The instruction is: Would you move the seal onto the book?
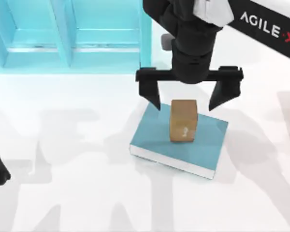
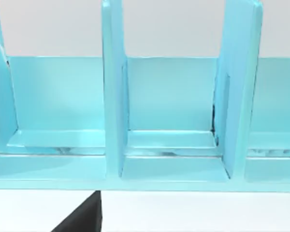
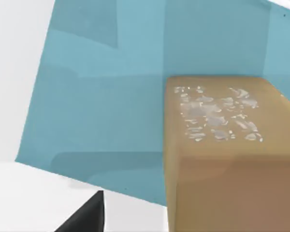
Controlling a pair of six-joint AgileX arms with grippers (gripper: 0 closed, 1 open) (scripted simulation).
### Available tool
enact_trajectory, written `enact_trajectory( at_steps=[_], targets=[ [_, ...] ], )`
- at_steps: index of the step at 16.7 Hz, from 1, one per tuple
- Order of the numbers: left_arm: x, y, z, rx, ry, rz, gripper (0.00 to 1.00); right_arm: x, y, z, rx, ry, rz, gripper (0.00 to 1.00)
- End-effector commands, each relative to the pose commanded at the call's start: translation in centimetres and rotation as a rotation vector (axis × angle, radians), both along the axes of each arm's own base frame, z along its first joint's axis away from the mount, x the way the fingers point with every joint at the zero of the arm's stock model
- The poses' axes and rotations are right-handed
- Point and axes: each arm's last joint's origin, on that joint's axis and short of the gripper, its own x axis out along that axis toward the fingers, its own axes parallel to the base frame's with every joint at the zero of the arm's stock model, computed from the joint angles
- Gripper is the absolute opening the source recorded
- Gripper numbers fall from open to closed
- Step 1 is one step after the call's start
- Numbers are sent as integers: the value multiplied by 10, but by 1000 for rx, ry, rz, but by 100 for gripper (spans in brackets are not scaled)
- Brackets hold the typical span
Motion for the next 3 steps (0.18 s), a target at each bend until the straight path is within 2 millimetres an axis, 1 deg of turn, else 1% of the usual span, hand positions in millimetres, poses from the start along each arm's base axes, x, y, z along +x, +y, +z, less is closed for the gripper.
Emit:
enact_trajectory(
  at_steps=[3],
  targets=[
    [0, 0, 0, 0, 0, 0, 100, 0, -1, 11, 0, 1, 0, 100]
  ],
)
